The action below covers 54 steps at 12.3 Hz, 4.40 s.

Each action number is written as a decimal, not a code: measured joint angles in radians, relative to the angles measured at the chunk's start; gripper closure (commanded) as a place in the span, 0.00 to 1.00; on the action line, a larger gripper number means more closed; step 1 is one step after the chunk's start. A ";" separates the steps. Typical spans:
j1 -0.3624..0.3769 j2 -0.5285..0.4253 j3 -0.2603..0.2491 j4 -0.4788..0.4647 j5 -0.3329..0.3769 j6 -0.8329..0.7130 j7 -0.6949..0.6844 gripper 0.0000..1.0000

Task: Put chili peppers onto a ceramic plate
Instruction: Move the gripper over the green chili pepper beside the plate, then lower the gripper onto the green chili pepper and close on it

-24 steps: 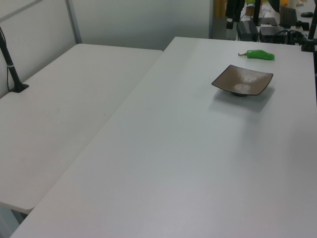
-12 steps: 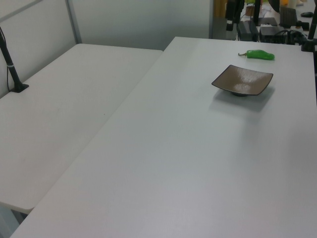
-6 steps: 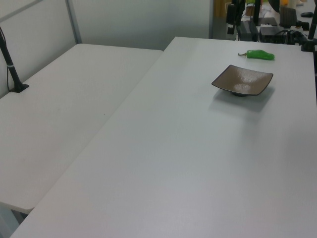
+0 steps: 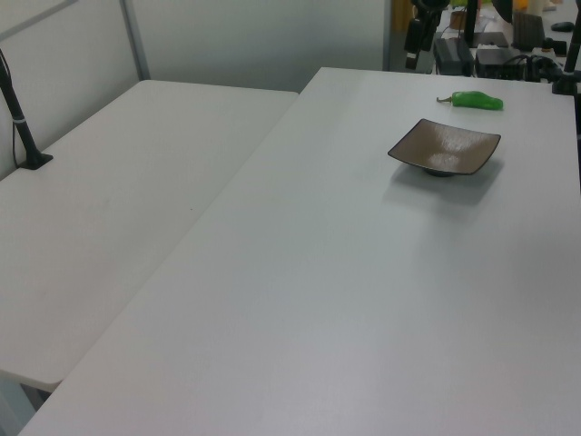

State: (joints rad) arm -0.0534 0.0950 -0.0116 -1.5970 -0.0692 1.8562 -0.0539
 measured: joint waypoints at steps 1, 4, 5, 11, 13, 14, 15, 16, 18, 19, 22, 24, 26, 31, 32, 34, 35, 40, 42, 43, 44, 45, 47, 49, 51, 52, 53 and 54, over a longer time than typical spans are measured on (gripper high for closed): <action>-0.007 0.004 -0.009 -0.014 -0.007 0.040 0.000 0.00; -0.016 0.033 -0.062 -0.029 -0.019 0.135 -0.001 0.00; -0.020 0.046 -0.080 -0.031 -0.034 0.161 -0.001 0.00; -0.062 0.154 -0.159 -0.034 -0.070 0.344 -0.002 0.00; -0.100 0.193 -0.169 -0.035 -0.070 0.411 -0.004 0.00; -0.117 0.206 -0.172 -0.035 -0.070 0.430 -0.007 0.00; -0.131 0.213 -0.175 -0.035 -0.070 0.442 -0.008 0.00; -0.154 0.221 -0.176 -0.035 -0.070 0.455 -0.012 0.00; -0.196 0.246 -0.176 -0.036 -0.070 0.483 -0.023 0.00; -0.217 0.265 -0.177 -0.038 -0.070 0.505 -0.043 0.00; -0.278 0.312 -0.177 -0.048 -0.070 0.593 -0.082 0.00; -0.310 0.337 -0.177 -0.058 -0.070 0.610 -0.132 0.00; -0.341 0.355 -0.177 -0.061 -0.069 0.611 -0.175 0.00; -0.402 0.372 -0.176 -0.069 0.138 0.611 -0.466 0.00; -0.410 0.379 -0.176 -0.070 0.155 0.611 -0.493 0.00; -0.434 0.394 -0.176 -0.070 0.161 0.611 -0.512 0.00; -0.444 0.399 -0.176 -0.070 0.161 0.611 -0.526 0.00; -0.471 0.414 -0.178 -0.070 0.161 0.611 -0.569 0.00; -0.479 0.425 -0.178 -0.068 0.161 0.611 -0.572 0.00; -0.481 0.430 -0.178 -0.064 0.163 0.611 -0.572 0.00; -0.485 0.435 -0.178 -0.061 0.168 0.611 -0.572 0.00; -0.491 0.442 -0.178 -0.056 0.172 0.611 -0.572 0.00; -0.500 0.461 -0.178 -0.037 0.177 0.611 -0.572 0.00; -0.503 0.489 -0.178 -0.013 0.178 0.611 -0.572 0.00; -0.503 0.513 -0.178 0.008 0.180 0.613 -0.572 0.04; -0.503 0.521 -0.177 0.014 0.190 0.638 -0.572 0.25; -0.503 0.528 -0.176 0.015 0.204 0.664 -0.573 0.49; -0.503 0.532 -0.176 0.015 0.212 0.672 -0.574 0.64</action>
State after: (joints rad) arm -0.5562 0.6272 -0.1879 -1.5816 0.1424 2.5278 -0.6275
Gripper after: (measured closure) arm 0.044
